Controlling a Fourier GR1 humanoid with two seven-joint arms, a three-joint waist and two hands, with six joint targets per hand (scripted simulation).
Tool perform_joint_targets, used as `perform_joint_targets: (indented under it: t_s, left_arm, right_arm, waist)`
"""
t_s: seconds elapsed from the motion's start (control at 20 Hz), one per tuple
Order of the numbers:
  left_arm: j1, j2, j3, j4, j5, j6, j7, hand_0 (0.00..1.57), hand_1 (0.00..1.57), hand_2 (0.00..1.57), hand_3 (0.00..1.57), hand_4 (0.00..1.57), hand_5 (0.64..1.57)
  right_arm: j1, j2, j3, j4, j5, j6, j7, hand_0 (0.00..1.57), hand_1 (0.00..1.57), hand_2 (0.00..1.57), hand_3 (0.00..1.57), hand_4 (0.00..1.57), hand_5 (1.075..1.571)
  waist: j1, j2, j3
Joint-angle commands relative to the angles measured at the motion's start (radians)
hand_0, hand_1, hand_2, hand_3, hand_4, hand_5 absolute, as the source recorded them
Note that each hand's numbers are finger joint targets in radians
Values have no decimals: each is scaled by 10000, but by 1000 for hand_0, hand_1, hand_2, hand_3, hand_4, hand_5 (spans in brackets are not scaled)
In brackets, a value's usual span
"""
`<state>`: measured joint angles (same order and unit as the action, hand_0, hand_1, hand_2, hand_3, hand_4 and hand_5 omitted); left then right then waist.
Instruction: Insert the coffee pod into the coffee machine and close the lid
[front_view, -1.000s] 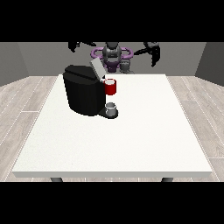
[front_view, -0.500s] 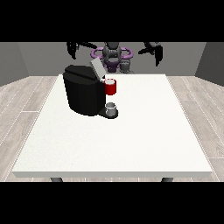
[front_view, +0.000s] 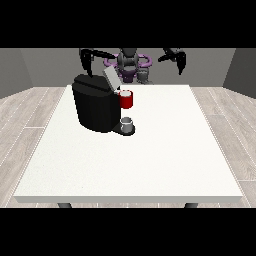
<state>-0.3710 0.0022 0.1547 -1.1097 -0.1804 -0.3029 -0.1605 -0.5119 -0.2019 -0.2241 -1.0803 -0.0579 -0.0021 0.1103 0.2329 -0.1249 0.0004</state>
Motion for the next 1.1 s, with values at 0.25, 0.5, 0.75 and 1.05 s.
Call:
perform_joint_targets:
  t_s: [0.25, 0.5, 0.75, 1.05]
  left_arm:
    - [558, 171, -142, -1895, 369, 337, 111, 0, 0, 0, 0, 374, 1571]
    - [1204, 225, -312, -2931, 711, 202, 881, 0, 0, 0, 0, 374, 1571]
    - [459, 1028, 526, -2536, 976, 460, 910, 0, 0, 0, 0, 336, 1571]
    - [1280, 633, -270, -3287, 541, 698, 884, 0, 0, 0, 0, 352, 1571]
  right_arm:
    - [-1099, 7, 328, 698, -49, 437, -534, 0, 0, 0, 0, 0, 1571]
    - [-1292, 454, 761, 960, 381, -125, -304, 0, 0, 0, 0, 0, 1571]
    - [-1992, 307, 936, 700, 194, 513, -71, 0, 0, 0, 0, 79, 1571]
    - [-2670, 40, 949, 1131, 675, 138, -319, 0, 0, 0, 0, 200, 1571]
  waist:
    - [-323, 1257, -2]
    - [-286, 1000, -2]
    - [-978, 1591, -4]
    - [-432, 1804, -3]
